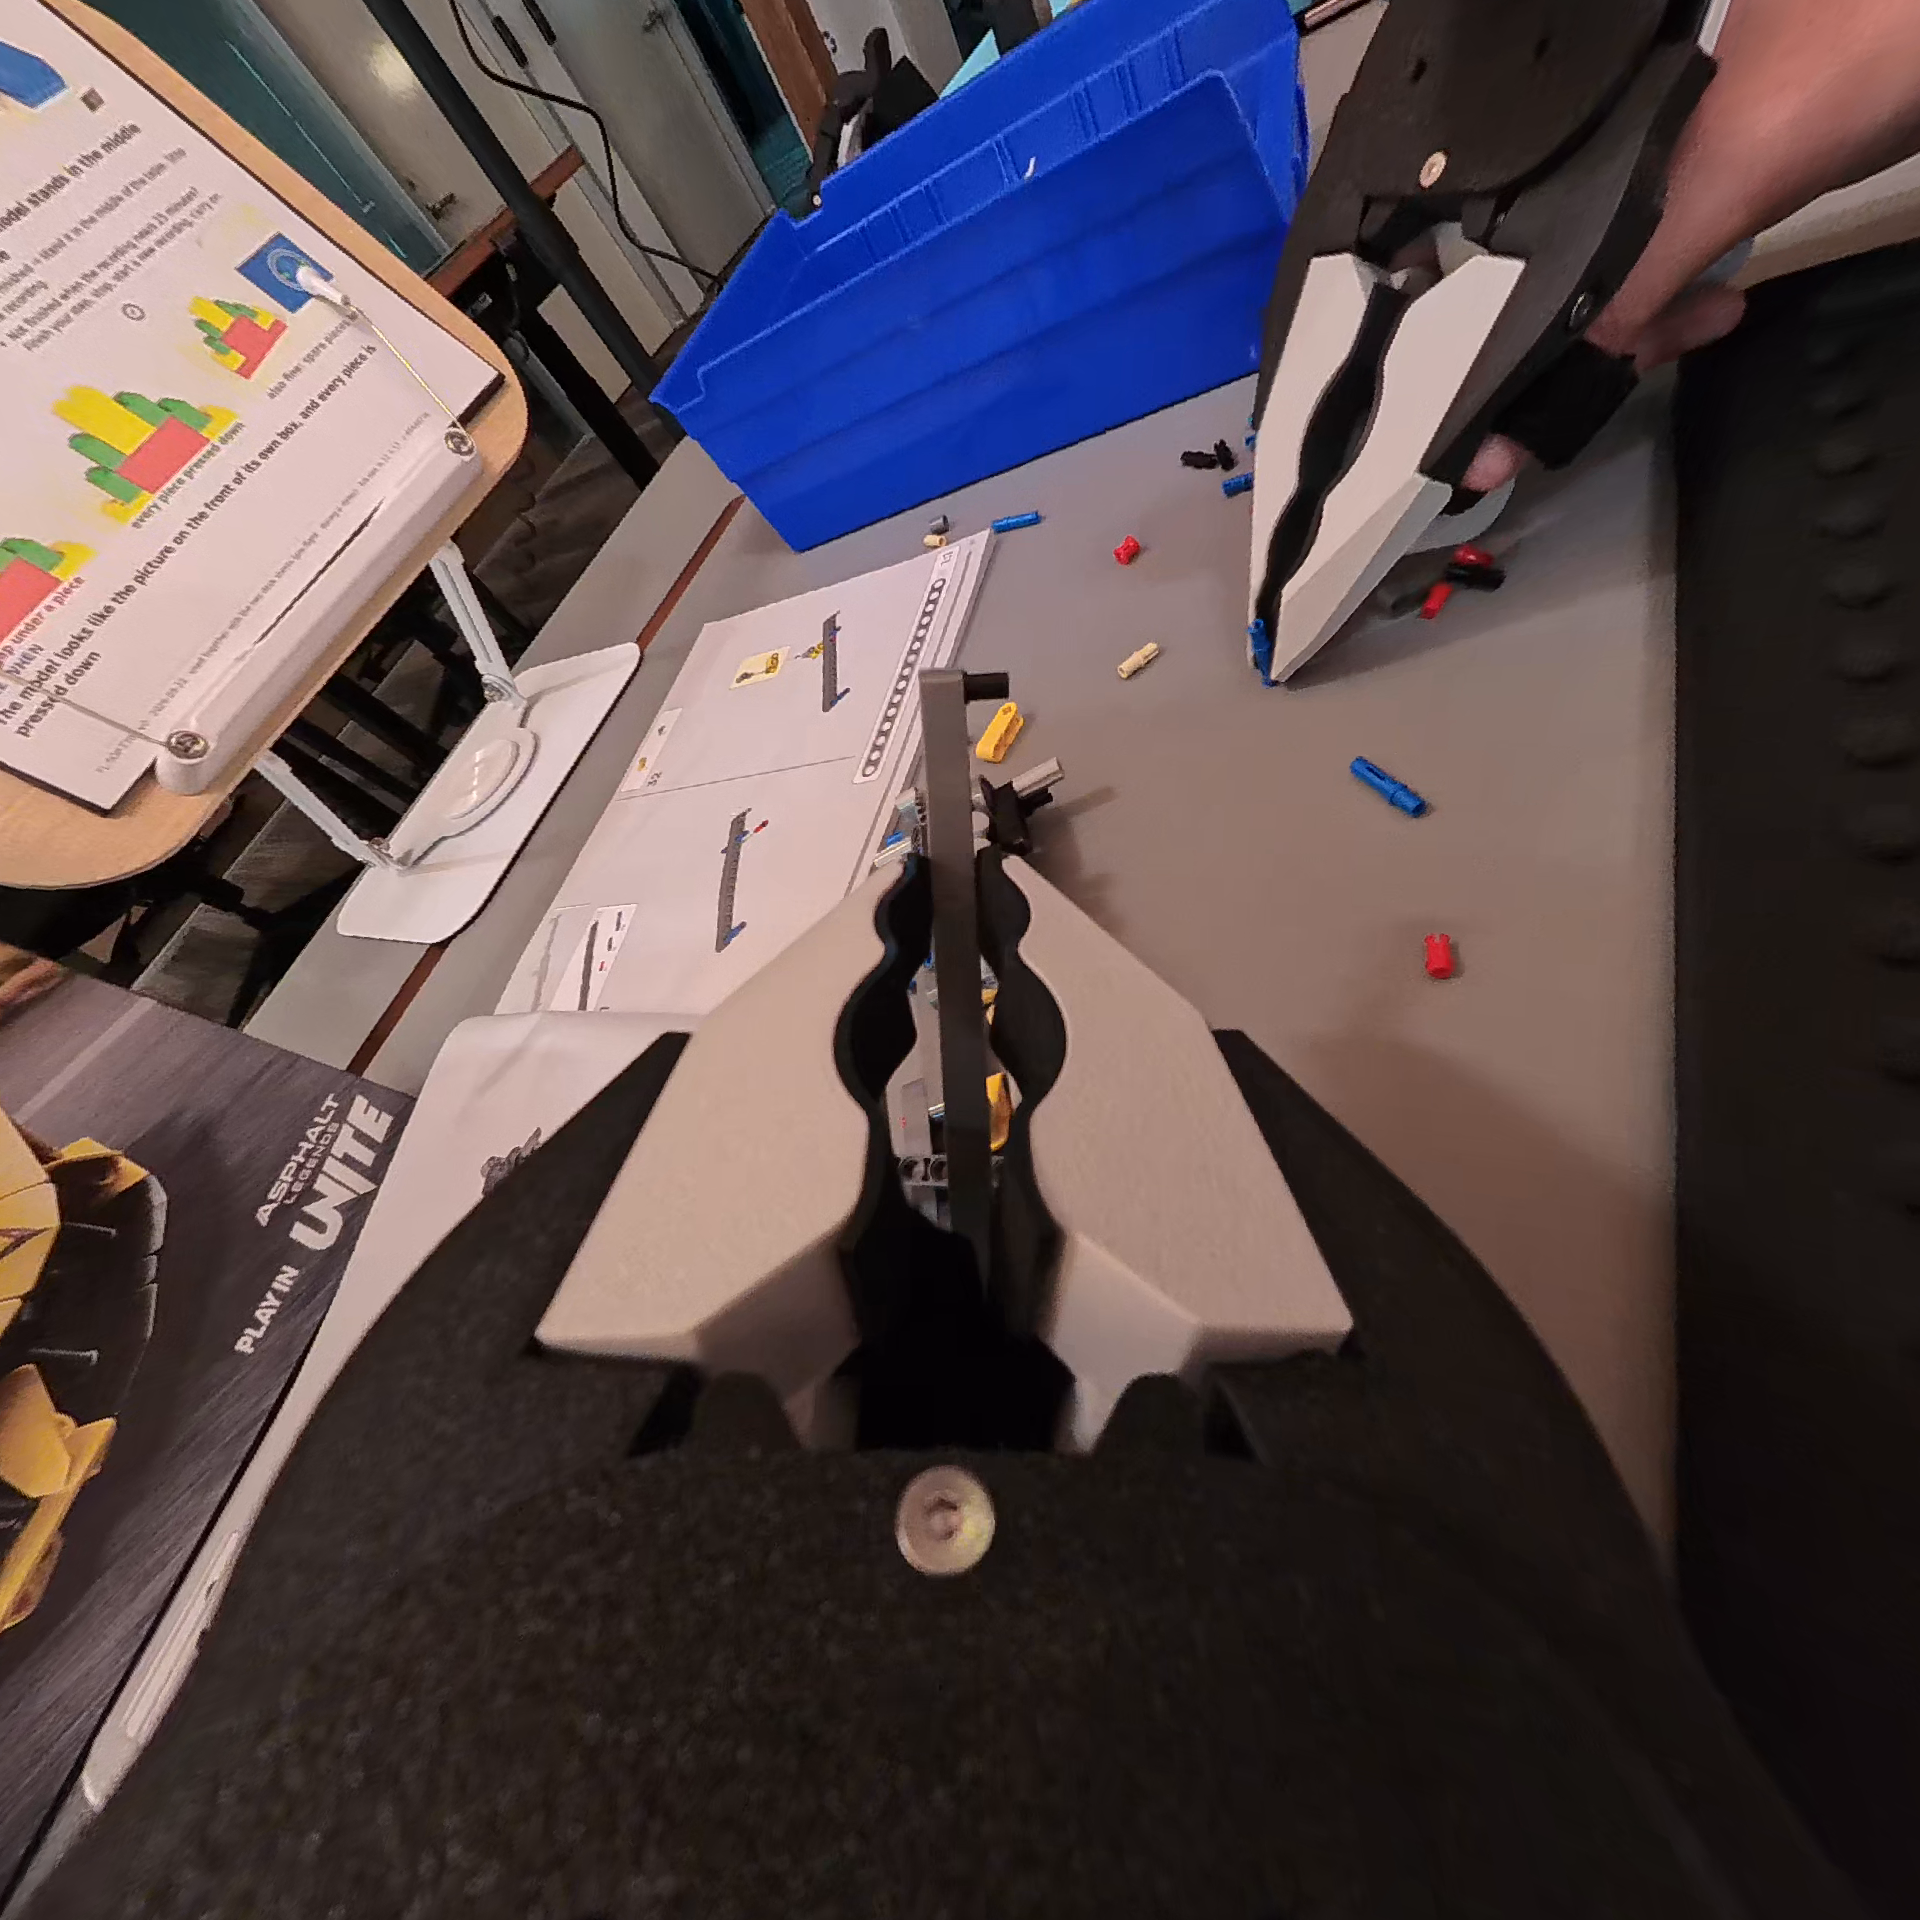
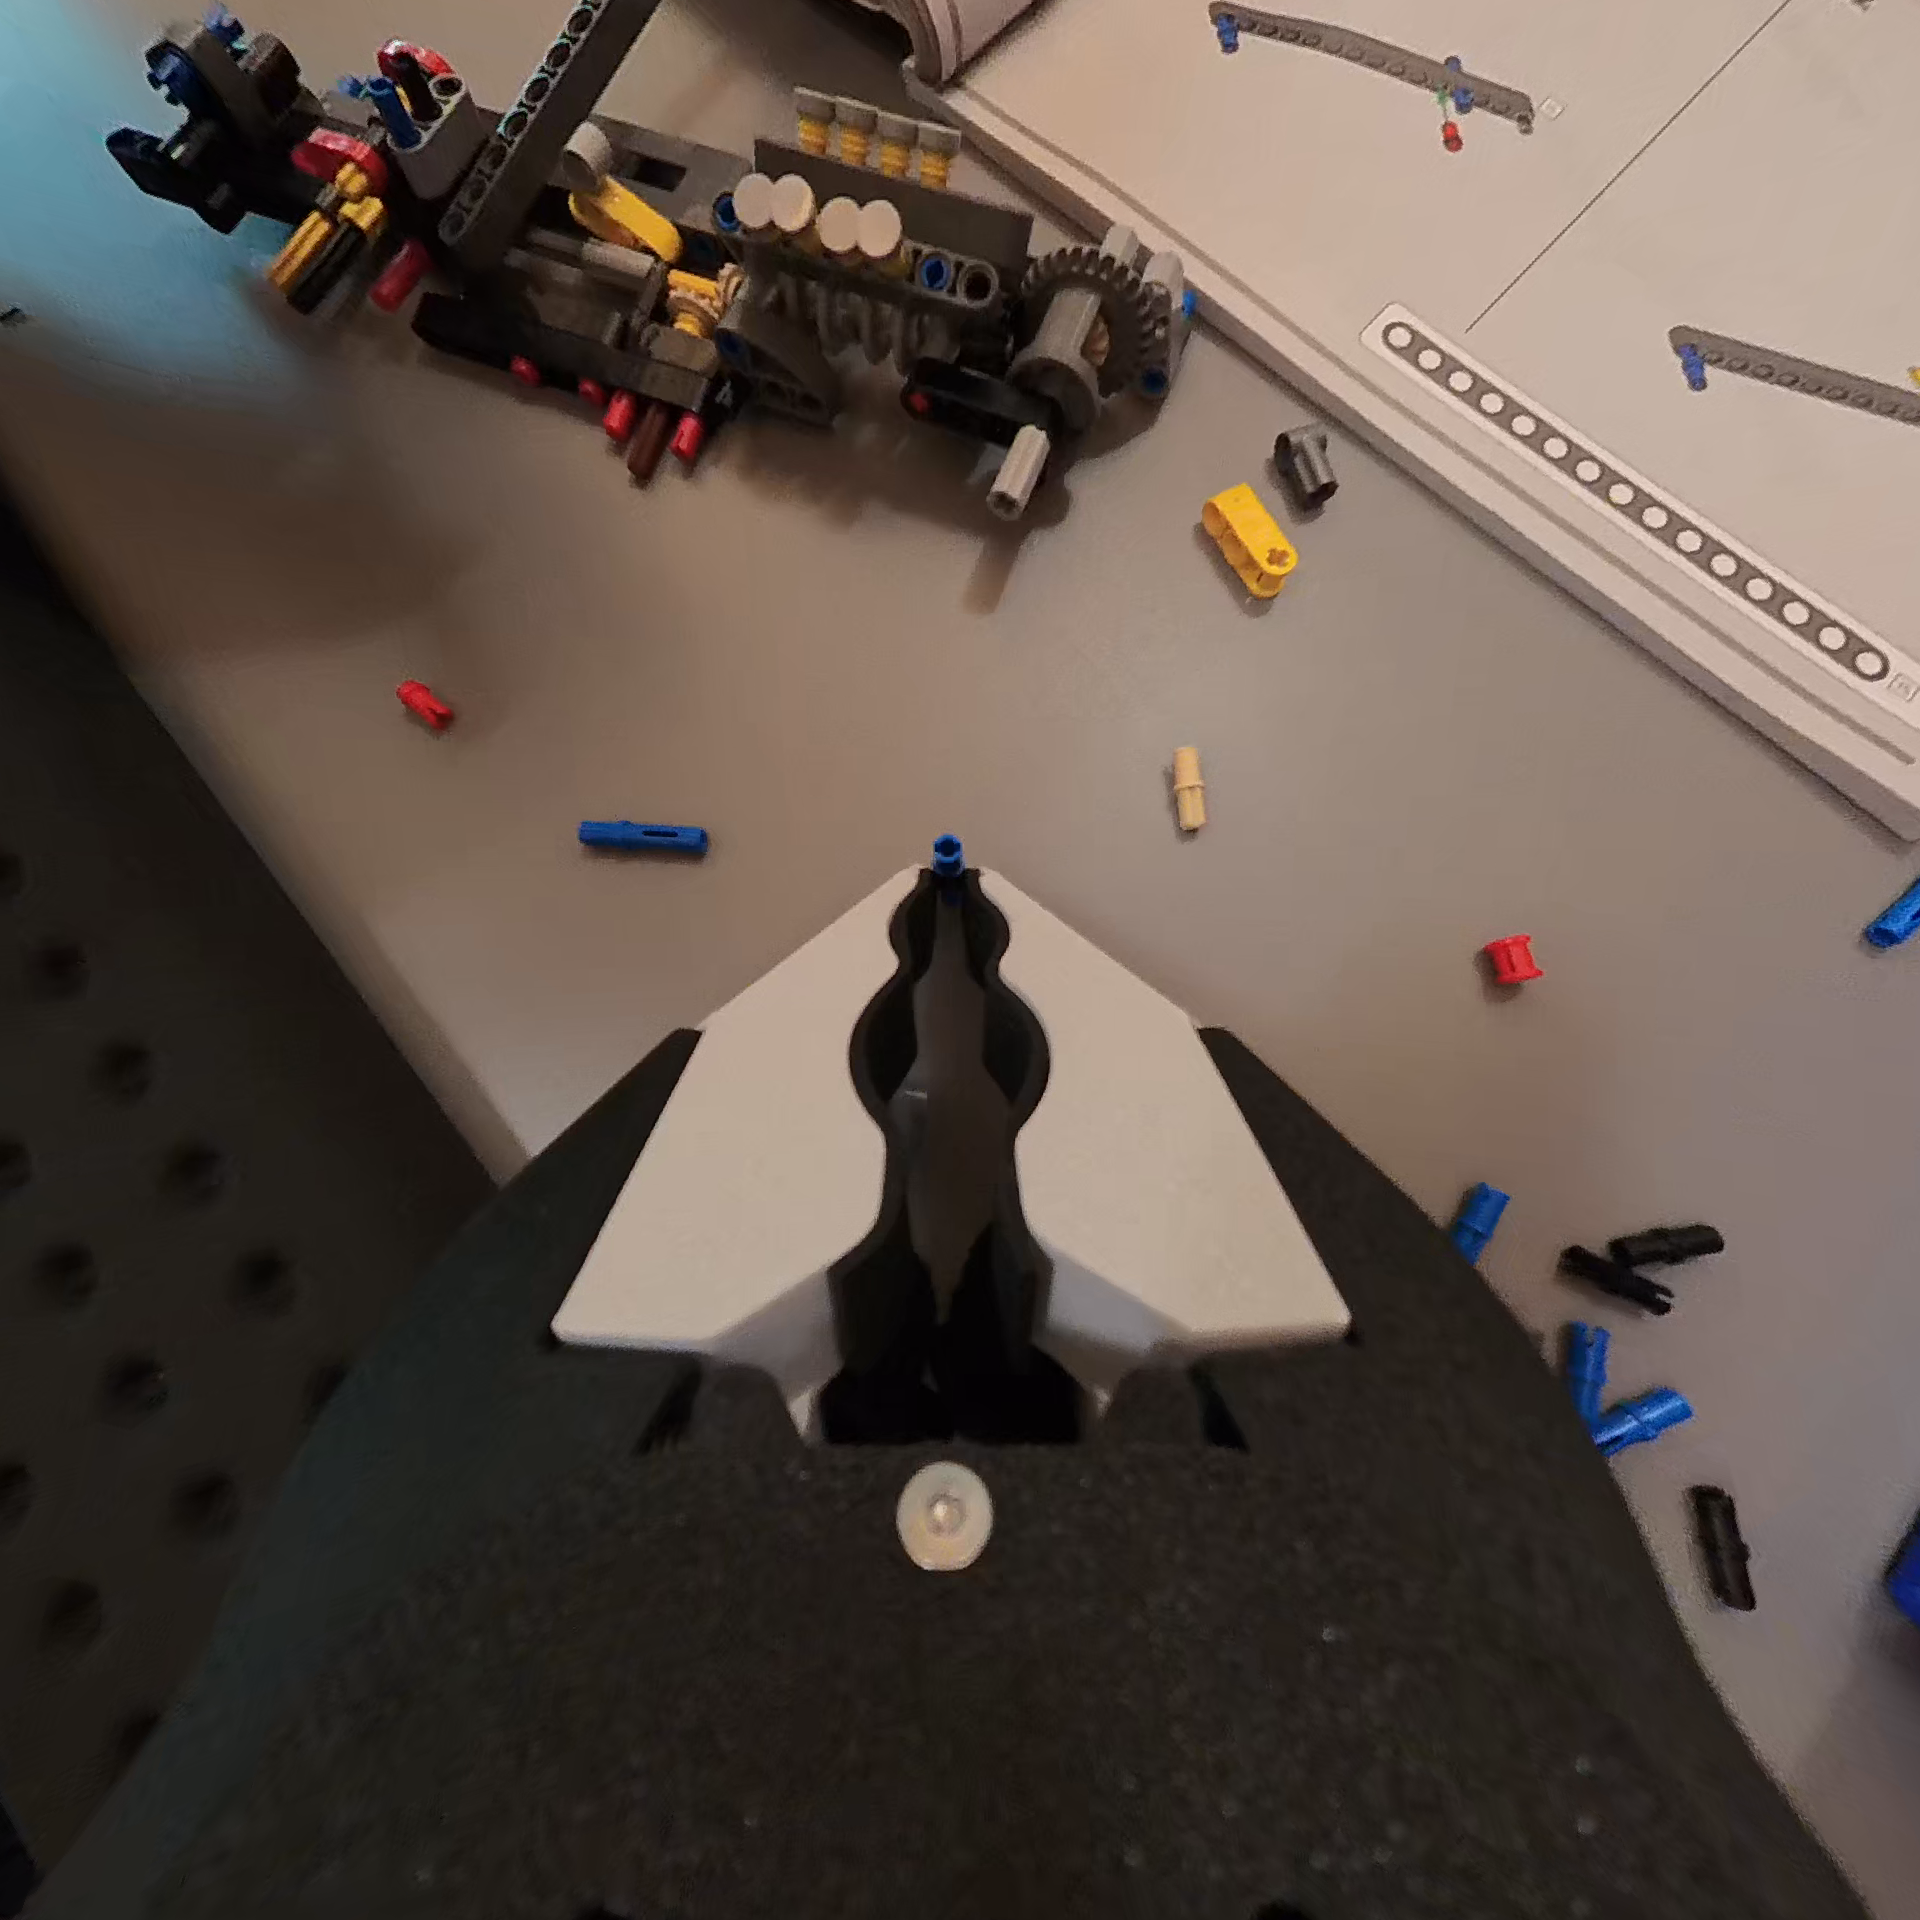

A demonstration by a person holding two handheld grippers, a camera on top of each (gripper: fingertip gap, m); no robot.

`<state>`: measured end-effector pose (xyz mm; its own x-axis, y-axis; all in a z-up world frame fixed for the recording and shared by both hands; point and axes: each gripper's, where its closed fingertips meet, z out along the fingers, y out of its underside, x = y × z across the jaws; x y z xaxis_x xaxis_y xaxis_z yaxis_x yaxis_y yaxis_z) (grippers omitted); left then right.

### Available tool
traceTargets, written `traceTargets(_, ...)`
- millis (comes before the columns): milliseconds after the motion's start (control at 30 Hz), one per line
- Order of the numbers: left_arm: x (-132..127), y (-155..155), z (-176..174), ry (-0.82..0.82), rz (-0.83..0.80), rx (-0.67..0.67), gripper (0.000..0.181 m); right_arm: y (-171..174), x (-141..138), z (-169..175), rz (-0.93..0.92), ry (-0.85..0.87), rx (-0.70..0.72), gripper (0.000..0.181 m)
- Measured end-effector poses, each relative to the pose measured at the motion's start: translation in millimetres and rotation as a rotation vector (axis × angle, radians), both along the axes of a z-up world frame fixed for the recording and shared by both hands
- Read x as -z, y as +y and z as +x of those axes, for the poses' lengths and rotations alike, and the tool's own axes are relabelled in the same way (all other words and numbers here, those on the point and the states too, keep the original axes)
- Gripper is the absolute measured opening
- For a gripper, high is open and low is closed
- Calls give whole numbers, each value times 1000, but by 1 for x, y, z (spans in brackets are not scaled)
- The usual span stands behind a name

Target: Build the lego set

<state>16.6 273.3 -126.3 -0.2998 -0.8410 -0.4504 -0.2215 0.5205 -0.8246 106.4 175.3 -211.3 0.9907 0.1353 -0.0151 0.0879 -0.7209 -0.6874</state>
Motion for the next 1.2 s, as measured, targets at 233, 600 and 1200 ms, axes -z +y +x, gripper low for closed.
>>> traceTargets(233,0,1,0,2,-2,-1,7,-3,3,2,-16,-24,-4,5)
traceTargets(600,-2,2,-1,-1,1,-1,7,-11,2,2,-64,-9,-36,15)
traceTargets(1200,-3,6,-1,0,2,-10,7,-4,-12,2,-440,-322,-554,17)
